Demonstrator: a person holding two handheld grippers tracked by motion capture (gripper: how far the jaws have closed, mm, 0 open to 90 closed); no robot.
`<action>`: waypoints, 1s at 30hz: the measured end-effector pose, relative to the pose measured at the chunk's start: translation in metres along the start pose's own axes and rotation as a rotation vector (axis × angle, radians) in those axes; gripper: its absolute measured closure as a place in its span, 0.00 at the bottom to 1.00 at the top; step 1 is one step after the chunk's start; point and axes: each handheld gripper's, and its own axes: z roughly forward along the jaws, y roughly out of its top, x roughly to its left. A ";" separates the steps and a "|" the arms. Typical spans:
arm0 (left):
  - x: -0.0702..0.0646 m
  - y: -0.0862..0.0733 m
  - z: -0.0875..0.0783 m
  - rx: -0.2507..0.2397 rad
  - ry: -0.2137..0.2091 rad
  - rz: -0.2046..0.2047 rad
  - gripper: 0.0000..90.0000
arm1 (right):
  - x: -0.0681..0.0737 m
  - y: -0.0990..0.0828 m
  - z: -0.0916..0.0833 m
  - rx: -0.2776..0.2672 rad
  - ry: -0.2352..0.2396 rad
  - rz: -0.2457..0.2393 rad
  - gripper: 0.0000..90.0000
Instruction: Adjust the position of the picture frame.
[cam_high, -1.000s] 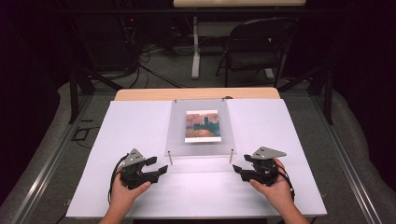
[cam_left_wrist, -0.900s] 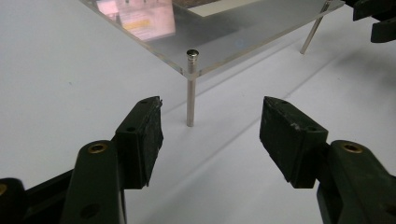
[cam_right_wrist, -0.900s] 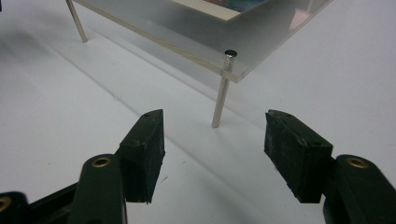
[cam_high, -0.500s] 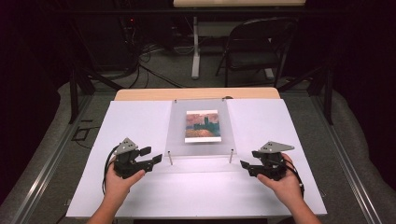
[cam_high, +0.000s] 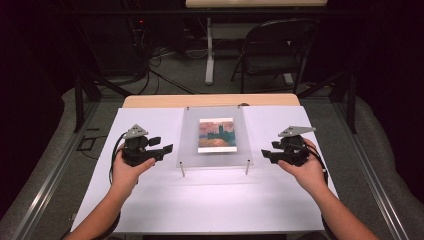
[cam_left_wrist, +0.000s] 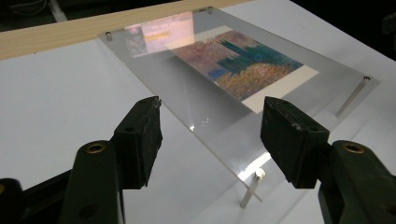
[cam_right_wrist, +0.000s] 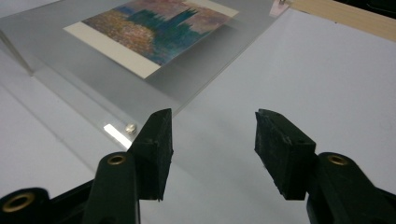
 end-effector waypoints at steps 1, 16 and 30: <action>0.001 0.003 0.002 0.002 -0.002 -0.005 0.43 | -0.002 0.004 0.003 0.005 -0.003 -0.006 0.53; 0.023 0.031 0.051 0.067 -0.005 -0.079 0.43 | -0.019 0.044 0.048 -0.010 -0.022 0.030 0.57; 0.041 0.052 0.083 0.053 0.044 -0.138 0.38 | -0.035 0.075 0.079 -0.046 -0.087 0.066 0.38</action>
